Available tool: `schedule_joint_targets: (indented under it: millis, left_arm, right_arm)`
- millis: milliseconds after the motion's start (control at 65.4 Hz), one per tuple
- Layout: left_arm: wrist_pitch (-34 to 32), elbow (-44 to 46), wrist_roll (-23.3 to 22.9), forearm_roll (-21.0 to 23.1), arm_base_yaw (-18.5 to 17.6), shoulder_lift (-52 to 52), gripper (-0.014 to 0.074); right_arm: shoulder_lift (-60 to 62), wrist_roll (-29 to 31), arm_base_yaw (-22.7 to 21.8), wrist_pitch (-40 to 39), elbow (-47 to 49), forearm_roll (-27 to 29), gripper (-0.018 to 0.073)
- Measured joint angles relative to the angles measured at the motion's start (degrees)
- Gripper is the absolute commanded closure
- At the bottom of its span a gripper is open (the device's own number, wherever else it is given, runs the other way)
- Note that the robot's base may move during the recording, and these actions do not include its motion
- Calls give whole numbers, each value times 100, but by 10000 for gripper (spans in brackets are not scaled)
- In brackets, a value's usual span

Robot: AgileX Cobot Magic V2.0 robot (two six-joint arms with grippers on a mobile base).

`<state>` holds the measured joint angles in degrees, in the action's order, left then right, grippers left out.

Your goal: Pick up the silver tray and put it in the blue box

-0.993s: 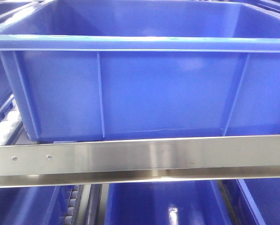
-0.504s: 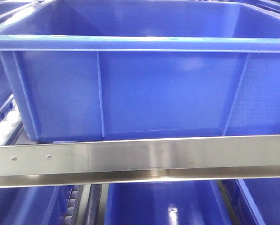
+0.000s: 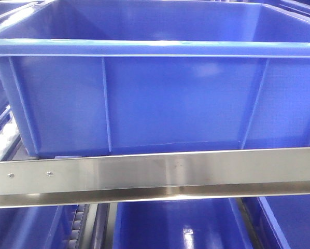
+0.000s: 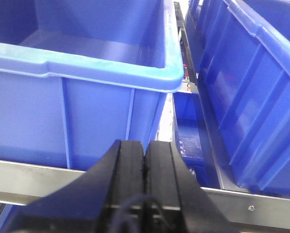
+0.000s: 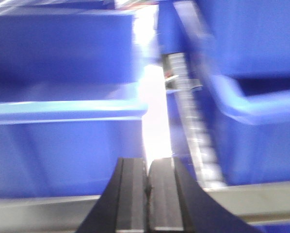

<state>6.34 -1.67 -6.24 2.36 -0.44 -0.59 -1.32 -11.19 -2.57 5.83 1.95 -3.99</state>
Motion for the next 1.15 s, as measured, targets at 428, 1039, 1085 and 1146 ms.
schedule_joint_targets:
  millis: [428,1039,1085,1146]
  left_arm:
    - [-6,0,0,0,0,0,701]
    - [-6,0,0,0,0,0,701]
    - [-6,0,0,0,0,0,701]
    - [-6,0,0,0,0,0,701]
  right_arm:
    - [186,9,-22,-365,-368,37,503]
    - [186,11,-22,-365,-368,37,503]
    - [186,11,-22,-365,-368,37,503]
    - [186,11,-22,-365,-368,37,503]
